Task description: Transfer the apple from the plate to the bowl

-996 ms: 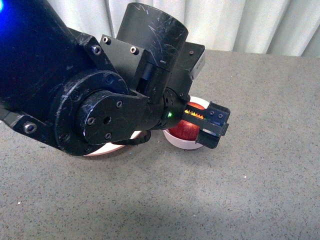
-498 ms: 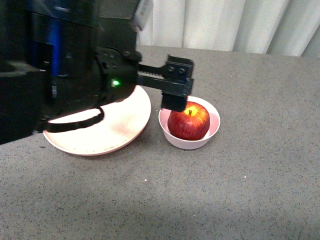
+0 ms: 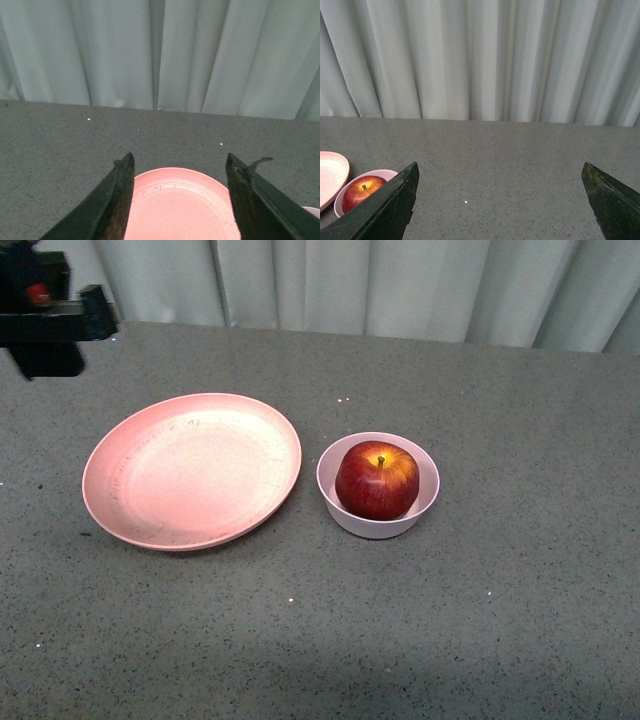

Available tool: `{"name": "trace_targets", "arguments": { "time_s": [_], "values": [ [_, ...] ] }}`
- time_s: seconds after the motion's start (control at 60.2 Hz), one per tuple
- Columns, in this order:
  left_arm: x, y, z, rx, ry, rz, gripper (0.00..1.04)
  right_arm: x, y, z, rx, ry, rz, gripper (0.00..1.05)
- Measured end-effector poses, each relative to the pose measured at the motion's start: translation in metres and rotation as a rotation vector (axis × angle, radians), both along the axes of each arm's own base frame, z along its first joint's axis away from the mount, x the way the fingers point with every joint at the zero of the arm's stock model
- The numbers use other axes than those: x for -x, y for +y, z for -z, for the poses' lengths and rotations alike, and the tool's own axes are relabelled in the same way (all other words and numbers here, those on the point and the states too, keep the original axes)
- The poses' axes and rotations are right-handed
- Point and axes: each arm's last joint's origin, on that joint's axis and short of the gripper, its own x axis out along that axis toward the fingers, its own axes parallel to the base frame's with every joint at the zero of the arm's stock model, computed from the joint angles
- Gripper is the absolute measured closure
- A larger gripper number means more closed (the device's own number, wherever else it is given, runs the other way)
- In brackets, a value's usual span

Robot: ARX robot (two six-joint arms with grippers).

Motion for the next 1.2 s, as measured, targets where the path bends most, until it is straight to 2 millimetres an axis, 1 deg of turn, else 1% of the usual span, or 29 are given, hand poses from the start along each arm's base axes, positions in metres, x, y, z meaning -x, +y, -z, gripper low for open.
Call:
{"name": "trace_targets", "arguments": {
  "time_s": [0.066,0.083,0.116,0.133,0.199,0.299,0.648,0.747,0.797,0.88,1.196],
  "values": [
    [0.012,0.011,-0.001,-0.006,0.005,0.002,0.74,0.000,0.000,0.000,0.000,0.000,-0.003,0.09],
    [0.016,0.015,-0.001,-0.007,0.008,0.001,0.79,0.000,0.000,0.000,0.000,0.000,-0.003,0.09],
    [0.021,0.020,-0.003,-0.012,0.028,-0.008,0.86,0.000,0.000,0.000,0.000,0.000,-0.003,0.09],
    [0.023,0.022,-0.003,-0.013,0.030,-0.009,0.88,0.000,0.000,0.000,0.000,0.000,-0.003,0.09],
    [0.032,0.029,-0.009,-0.010,0.020,-0.008,1.01,0.000,0.000,0.000,0.000,0.000,-0.003,0.09],
    [0.043,0.035,-0.013,-0.008,0.002,0.003,1.01,0.000,0.000,0.000,0.000,0.000,-0.002,0.09],
    [0.076,0.055,-0.012,-0.008,0.009,-0.006,1.01,0.000,0.000,0.000,0.000,0.000,-0.002,0.09],
    [0.082,0.058,-0.012,-0.008,0.009,-0.001,1.01,0.000,0.000,0.000,0.000,0.000,-0.002,0.09],
    [0.085,0.063,-0.013,-0.009,0.008,0.016,1.01,0.000,0.000,0.000,0.000,0.000,-0.002,0.09],
    [0.090,0.068,-0.013,-0.008,0.007,-0.009,1.01,0.000,0.000,0.000,0.000,0.000,-0.002,0.09],
    [0.104,0.069,-0.020,-0.008,-0.017,-0.010,1.01,0.000,0.000,0.000,0.000,0.000,-0.002,0.09]
  ]
}}
